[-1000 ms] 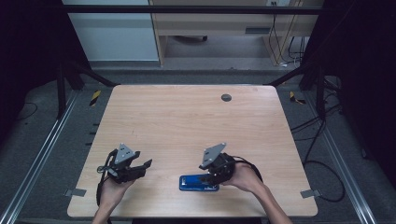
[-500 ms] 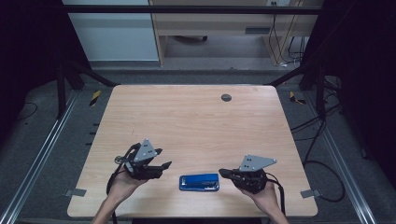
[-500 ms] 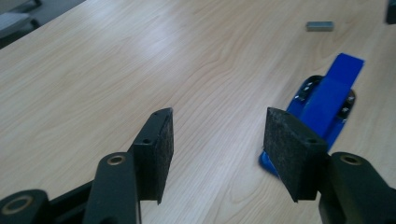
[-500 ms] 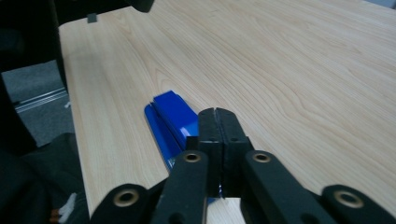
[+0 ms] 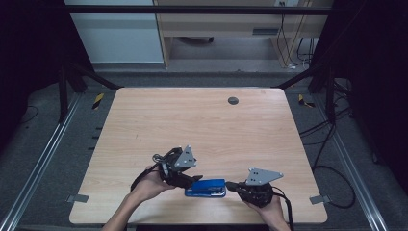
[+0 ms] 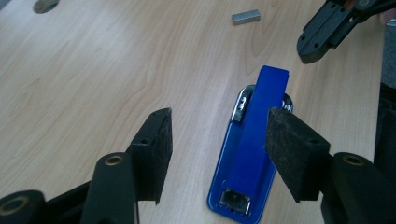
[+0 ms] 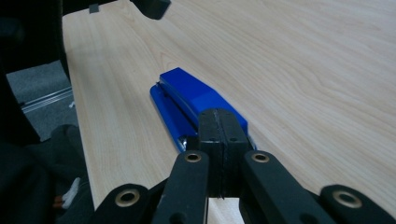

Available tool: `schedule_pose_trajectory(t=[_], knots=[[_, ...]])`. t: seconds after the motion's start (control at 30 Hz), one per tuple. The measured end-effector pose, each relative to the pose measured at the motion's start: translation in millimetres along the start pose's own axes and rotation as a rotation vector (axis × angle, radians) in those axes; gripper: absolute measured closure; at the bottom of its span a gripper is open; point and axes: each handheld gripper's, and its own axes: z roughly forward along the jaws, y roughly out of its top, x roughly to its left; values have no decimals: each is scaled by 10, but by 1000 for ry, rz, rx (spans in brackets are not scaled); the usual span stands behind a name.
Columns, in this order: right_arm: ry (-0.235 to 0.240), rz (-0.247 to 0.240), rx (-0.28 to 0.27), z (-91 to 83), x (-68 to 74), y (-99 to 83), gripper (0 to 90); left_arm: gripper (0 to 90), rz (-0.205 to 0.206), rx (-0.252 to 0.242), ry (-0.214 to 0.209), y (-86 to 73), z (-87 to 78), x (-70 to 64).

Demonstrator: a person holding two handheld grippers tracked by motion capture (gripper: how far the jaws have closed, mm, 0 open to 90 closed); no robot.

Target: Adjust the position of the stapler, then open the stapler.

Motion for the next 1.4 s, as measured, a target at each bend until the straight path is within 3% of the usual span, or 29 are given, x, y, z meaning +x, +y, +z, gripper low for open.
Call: schedule_pose_trajectory(t=[0.23, 0.57, 0.87, 1.17, 1.4], knots=[[0, -6, 47, 72, 20, -76, 900, 401, 37, 48, -61, 112, 162, -31], [-27, -3, 63, 106, 1, -125, 900, 392, 97, 114, -121, 233, 339, -59], [-14, -6, 73, 127, 27, -142, 900, 396, 146, 166, -174, 275, 453, -56], [-5, -9, 92, 155, 48, -163, 900, 446, 196, 243, -210, 310, 597, -108], [-8, -5, 99, 175, 47, -178, 900, 514, 197, 280, -223, 326, 699, -119]])
